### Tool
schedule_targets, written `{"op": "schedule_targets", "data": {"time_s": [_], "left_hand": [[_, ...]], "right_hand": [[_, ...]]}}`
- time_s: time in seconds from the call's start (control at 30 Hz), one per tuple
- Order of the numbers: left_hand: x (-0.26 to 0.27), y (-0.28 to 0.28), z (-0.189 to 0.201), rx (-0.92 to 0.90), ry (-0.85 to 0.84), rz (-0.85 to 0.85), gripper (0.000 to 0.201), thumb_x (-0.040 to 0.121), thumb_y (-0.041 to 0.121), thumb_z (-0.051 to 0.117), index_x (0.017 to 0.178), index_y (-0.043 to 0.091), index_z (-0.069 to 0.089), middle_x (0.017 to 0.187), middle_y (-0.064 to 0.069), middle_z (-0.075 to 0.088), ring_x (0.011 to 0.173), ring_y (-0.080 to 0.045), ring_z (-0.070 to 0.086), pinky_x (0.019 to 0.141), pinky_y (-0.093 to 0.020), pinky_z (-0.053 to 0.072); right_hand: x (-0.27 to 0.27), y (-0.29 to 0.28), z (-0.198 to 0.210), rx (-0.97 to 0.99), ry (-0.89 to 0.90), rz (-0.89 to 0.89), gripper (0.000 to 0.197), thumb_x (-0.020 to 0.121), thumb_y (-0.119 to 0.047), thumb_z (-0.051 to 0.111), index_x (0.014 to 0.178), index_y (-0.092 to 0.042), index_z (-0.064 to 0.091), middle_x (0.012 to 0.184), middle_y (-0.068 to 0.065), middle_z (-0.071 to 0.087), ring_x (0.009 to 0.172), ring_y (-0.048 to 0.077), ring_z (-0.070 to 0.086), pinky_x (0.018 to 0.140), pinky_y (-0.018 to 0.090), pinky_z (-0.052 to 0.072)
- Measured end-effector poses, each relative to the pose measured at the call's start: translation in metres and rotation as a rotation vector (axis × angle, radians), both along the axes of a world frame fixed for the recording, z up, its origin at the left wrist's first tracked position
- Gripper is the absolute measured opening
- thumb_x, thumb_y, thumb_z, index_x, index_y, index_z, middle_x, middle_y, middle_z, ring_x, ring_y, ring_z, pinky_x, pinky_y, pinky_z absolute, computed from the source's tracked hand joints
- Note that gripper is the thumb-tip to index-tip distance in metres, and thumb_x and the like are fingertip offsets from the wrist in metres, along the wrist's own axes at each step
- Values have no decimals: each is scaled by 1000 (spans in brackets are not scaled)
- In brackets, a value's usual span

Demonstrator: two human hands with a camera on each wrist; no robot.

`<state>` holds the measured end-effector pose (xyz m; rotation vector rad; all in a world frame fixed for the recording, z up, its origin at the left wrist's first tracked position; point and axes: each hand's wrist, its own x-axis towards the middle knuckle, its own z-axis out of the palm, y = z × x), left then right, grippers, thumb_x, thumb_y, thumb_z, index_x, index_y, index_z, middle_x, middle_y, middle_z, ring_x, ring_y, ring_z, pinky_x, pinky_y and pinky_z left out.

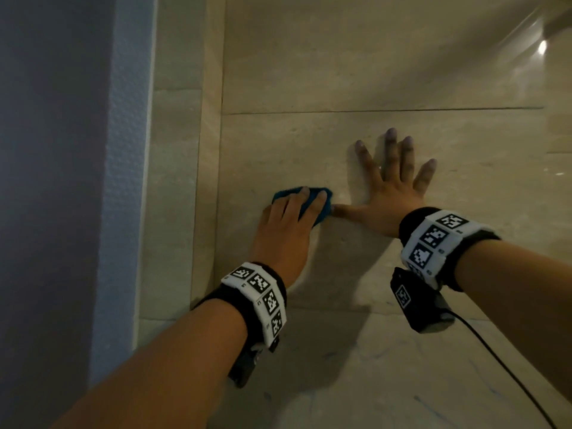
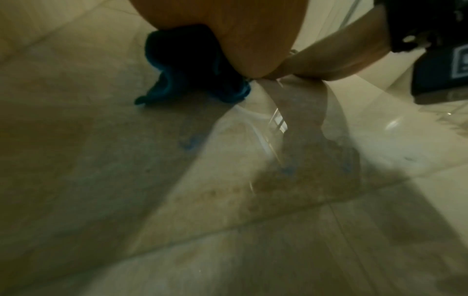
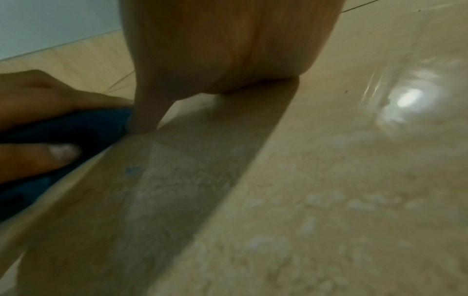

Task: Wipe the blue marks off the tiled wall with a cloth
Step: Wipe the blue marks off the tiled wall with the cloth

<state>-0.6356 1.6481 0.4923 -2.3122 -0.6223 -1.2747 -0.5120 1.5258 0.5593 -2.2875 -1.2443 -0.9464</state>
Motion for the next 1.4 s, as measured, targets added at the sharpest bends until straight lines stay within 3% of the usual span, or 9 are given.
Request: {"op": "schedule_targets", "data": {"time_s": [0.17, 0.4, 0.77, 0.93, 1.1, 1.4], "left_hand": [[-3, 5, 0, 33, -29, -34, 66, 100, 13, 40, 154, 25, 5, 158, -6, 14, 141, -28, 18, 114, -39, 16], [2, 1, 25, -14, -110, -23, 68, 98, 12, 42, 153, 27, 5, 158, -3, 12, 140, -27, 15, 114, -39, 13], [1, -9, 12, 38, 62, -43, 73, 96, 3, 36, 152, 31, -1, 160, 0, -1, 145, -24, 4, 117, -37, 5], [4, -10, 32, 39, -58, -28, 70, 96, 9, 42, 153, 26, 6, 158, -4, 10, 142, -26, 15, 114, -37, 14], [13, -11, 61, 32, -131, -35, 75, 93, 10, 49, 153, 27, 7, 156, -4, 13, 140, -27, 17, 114, -37, 15], [3, -6, 17, 66, 54, -44, 78, 93, 1, 42, 152, 32, 1, 159, -1, 3, 143, -26, 6, 116, -37, 8]], "right_hand": [[1, 1, 0, 8, -5, 3, 118, 47, -95, 20, 137, -41, -35, 141, 1, -50, 132, 28, -43, 104, 60, -23], [5, 4, -1, 32, -25, -7, 117, 56, -94, 31, 136, -41, -37, 135, -1, -55, 131, 28, -43, 104, 60, -24], [5, 4, 0, 23, -9, -12, 117, 60, -92, 36, 135, -41, -38, 140, 2, -51, 131, 29, -43, 104, 61, -24], [7, 6, 0, 39, -24, -17, 118, 59, -93, 35, 134, -42, -39, 137, 0, -53, 131, 29, -44, 102, 60, -25], [9, 8, -1, 45, -34, -17, 115, 59, -93, 34, 127, -43, -43, 138, 1, -53, 131, 29, -43, 103, 61, -24], [7, 5, 0, 35, -24, -14, 117, 61, -92, 38, 136, -41, -36, 142, 3, -49, 132, 30, -42, 103, 61, -24]]}}
